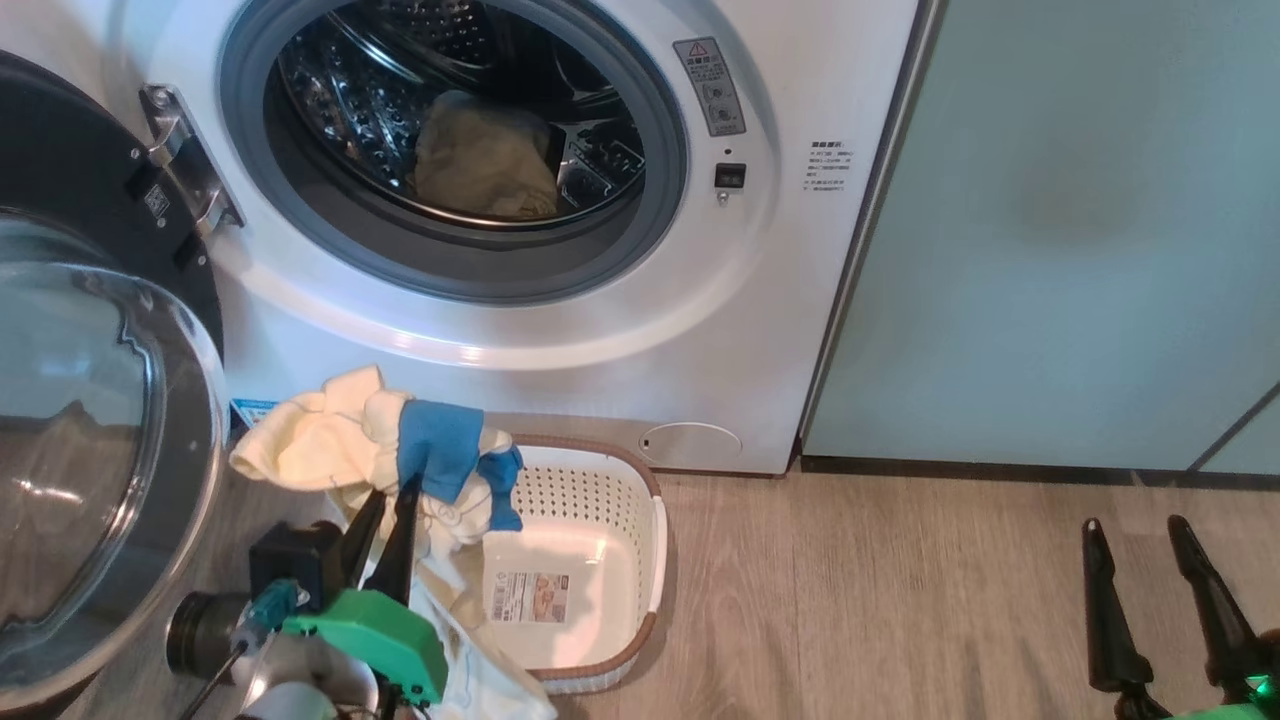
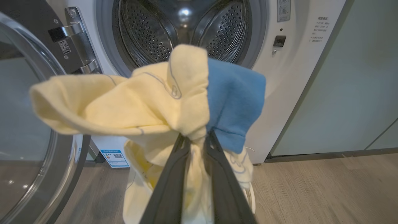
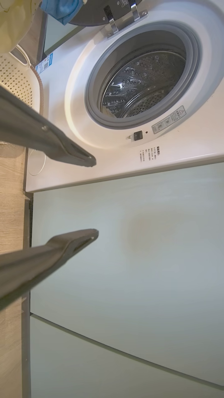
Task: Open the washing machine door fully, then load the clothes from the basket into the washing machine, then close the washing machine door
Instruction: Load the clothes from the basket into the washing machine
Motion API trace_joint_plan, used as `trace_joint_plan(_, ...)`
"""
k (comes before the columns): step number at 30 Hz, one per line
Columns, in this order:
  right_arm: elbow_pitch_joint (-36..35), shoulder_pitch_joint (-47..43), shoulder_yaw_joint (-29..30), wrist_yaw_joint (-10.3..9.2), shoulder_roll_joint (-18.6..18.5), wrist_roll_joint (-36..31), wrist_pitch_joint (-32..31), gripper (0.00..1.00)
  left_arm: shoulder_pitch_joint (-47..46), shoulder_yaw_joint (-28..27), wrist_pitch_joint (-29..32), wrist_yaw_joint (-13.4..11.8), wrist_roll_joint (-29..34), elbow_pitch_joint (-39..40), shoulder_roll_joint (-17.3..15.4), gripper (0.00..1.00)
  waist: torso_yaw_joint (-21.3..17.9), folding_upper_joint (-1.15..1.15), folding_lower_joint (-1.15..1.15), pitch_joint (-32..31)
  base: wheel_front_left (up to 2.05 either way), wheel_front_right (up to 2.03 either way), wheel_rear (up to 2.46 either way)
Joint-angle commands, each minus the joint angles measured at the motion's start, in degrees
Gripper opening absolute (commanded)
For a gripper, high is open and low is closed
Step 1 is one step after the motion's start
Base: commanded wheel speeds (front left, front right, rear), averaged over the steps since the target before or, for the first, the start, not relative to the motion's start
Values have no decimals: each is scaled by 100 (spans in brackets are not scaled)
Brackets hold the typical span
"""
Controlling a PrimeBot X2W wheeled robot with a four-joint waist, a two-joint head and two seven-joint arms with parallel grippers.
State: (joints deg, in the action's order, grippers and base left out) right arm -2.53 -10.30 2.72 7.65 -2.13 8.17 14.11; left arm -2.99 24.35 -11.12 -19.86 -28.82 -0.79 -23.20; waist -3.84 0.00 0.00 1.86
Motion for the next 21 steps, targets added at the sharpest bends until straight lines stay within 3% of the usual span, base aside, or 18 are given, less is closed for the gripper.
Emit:
trace_joint_plan(1,-186,202,-143,-16,-76,46,23,100,-375,-231,-33,-28,12,155,-167,0,-8,0,0,25,0,0,0)
trace_joint_plan(13,-180,347,-219,-16,-75,106,53,100,-823,-254,-49,30,-8,-61,-121,0,-126,0,0,366,0,0,0)
trace_joint_plan(21,-185,626,-282,-16,-75,182,77,100,-1672,-353,-40,182,-41,-412,-88,0,-364,0,0,991,0,0,0)
